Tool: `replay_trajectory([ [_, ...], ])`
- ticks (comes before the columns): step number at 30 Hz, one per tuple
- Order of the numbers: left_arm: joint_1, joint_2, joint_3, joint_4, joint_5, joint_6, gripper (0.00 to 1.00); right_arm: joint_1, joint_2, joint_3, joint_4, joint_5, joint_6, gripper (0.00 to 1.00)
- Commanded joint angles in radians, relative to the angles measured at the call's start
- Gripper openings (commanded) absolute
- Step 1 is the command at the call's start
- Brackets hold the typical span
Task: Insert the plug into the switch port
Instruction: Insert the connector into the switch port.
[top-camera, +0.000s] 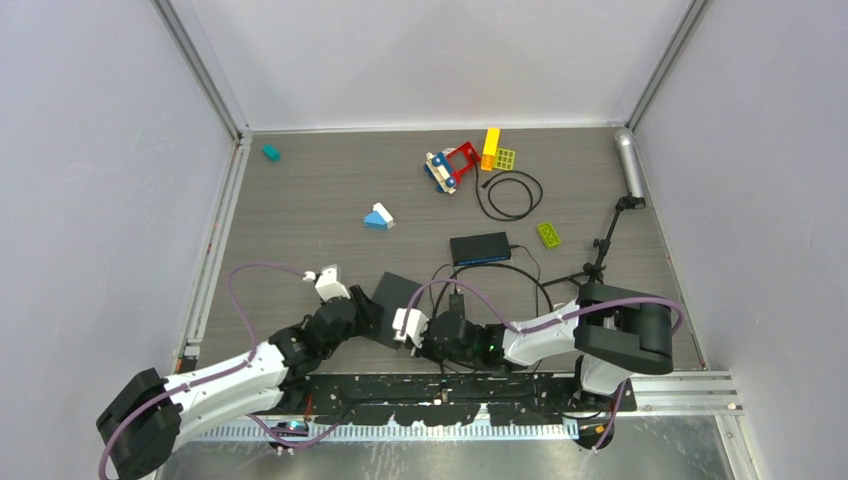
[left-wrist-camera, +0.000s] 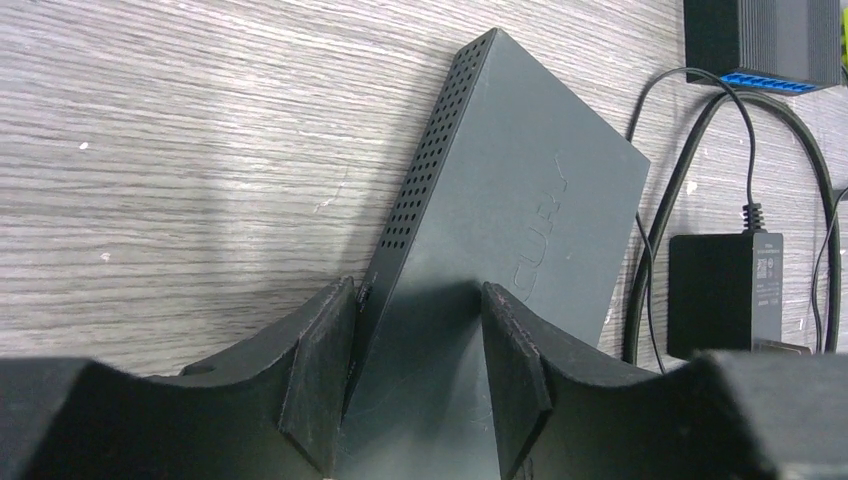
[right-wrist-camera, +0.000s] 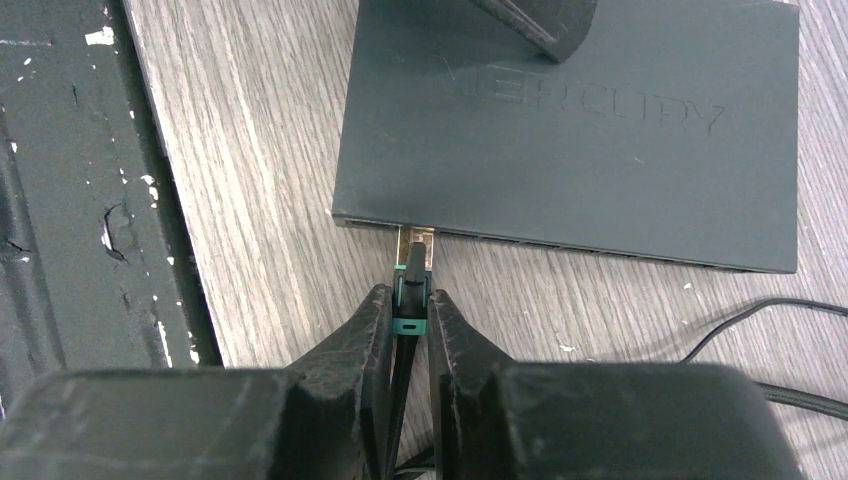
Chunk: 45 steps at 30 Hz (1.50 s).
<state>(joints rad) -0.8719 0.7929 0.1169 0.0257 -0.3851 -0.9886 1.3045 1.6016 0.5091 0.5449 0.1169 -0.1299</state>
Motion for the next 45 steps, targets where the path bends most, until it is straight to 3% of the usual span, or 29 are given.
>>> replay_trajectory([
  [1,-0.064,-0.018,-0.011,-0.17,0.233,-0.075,0.5,-0.024,0.009,0.073,0.197,-0.051,-0.046,0.0],
  [4,-0.062,-0.081,0.039,-0.258,0.152,-0.062,0.57,-0.024,-0.02,0.067,0.041,-0.179,-0.068,0.01],
  [9,-0.054,-0.139,0.228,-0.513,-0.038,0.037,0.89,-0.024,-0.084,0.001,-0.016,-0.211,-0.05,0.01],
  [14,0.05,-0.073,0.378,-0.586,-0.079,0.185,0.95,-0.024,-0.131,-0.017,-0.098,-0.203,-0.052,0.05],
  [17,0.169,-0.007,0.424,-0.522,0.009,0.28,0.95,-0.024,-0.136,-0.01,-0.104,-0.165,-0.022,0.23],
  [20,0.26,0.07,0.478,-0.438,0.09,0.34,0.95,-0.028,-0.113,0.092,-0.219,-0.173,0.024,0.61],
  [22,0.286,0.12,0.521,-0.403,0.094,0.381,0.95,-0.029,-0.127,0.152,-0.297,-0.156,0.056,0.69],
  [26,0.305,0.192,0.575,-0.315,0.043,0.441,0.95,-0.031,-0.288,0.148,-0.295,-0.017,0.184,0.69],
  [31,0.32,0.268,0.585,-0.181,0.049,0.471,0.95,-0.079,-0.445,0.236,-0.553,0.307,0.427,0.69],
  [36,0.32,0.335,0.559,-0.099,0.103,0.474,0.92,-0.22,-0.502,0.284,-0.791,0.349,0.628,0.67],
  [43,0.29,0.315,0.485,0.033,0.409,0.495,0.82,-0.261,-0.517,0.338,-1.008,0.397,0.681,0.57],
  [45,0.23,0.321,0.495,0.008,0.398,0.508,0.79,-0.277,-0.54,0.317,-1.025,0.369,0.72,0.55],
])
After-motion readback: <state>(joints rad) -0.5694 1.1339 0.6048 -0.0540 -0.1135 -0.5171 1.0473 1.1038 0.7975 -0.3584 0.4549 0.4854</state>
